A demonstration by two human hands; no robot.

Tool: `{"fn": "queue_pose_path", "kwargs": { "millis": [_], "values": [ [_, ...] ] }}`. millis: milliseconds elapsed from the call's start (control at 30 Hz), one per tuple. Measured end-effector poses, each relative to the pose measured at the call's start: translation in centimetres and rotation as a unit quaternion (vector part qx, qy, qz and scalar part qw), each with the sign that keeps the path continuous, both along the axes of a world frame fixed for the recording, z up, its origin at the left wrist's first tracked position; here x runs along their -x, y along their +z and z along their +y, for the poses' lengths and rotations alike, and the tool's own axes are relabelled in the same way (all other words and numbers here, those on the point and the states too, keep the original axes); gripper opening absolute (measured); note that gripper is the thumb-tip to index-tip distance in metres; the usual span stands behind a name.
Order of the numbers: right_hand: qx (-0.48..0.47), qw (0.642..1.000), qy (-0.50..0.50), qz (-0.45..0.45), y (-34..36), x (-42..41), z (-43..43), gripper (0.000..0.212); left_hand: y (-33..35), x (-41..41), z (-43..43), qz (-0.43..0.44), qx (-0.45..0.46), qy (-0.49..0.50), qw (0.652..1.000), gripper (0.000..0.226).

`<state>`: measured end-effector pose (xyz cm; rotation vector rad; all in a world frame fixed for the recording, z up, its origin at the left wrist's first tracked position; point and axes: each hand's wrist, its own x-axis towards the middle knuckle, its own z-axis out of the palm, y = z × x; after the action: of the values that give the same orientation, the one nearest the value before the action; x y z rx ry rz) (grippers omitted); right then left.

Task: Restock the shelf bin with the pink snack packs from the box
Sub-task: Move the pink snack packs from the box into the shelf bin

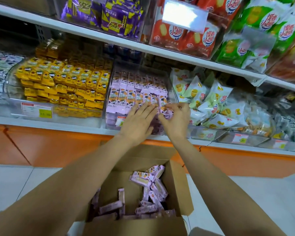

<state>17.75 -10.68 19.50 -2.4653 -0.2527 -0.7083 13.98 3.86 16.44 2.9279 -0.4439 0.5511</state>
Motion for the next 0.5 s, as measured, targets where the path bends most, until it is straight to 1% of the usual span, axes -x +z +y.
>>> {"fn": "queue_pose_path", "kwargs": {
  "millis": [100,200,300,367,433,500],
  "values": [
    [0.045,0.999,0.002,-0.006,-0.7,0.2,-0.3,0.035,0.0,-0.1,0.0,-0.003,0.008,0.004,1.000,0.065],
    [0.121,0.992,0.027,-0.021,-1.6,0.5,-1.0,0.045,0.0,-0.1,0.1,-0.013,0.009,-0.003,1.000,0.065],
    [0.148,0.987,0.061,-0.011,-2.2,1.3,-1.9,0.051,-0.1,0.0,0.2,-0.005,-0.002,-0.005,1.000,0.065],
    [0.181,0.980,0.078,-0.025,-2.6,1.6,-2.5,0.053,0.0,0.0,0.3,-0.009,-0.004,-0.002,1.000,0.065],
    [0.210,0.974,0.077,-0.034,-2.9,1.1,-2.9,0.053,0.1,0.1,0.2,-0.004,-0.006,0.000,1.000,0.065],
    [0.227,0.971,0.071,-0.023,-2.8,0.5,-2.8,0.052,0.1,0.1,0.1,0.003,-0.012,0.005,1.000,0.065]
  ]
}}
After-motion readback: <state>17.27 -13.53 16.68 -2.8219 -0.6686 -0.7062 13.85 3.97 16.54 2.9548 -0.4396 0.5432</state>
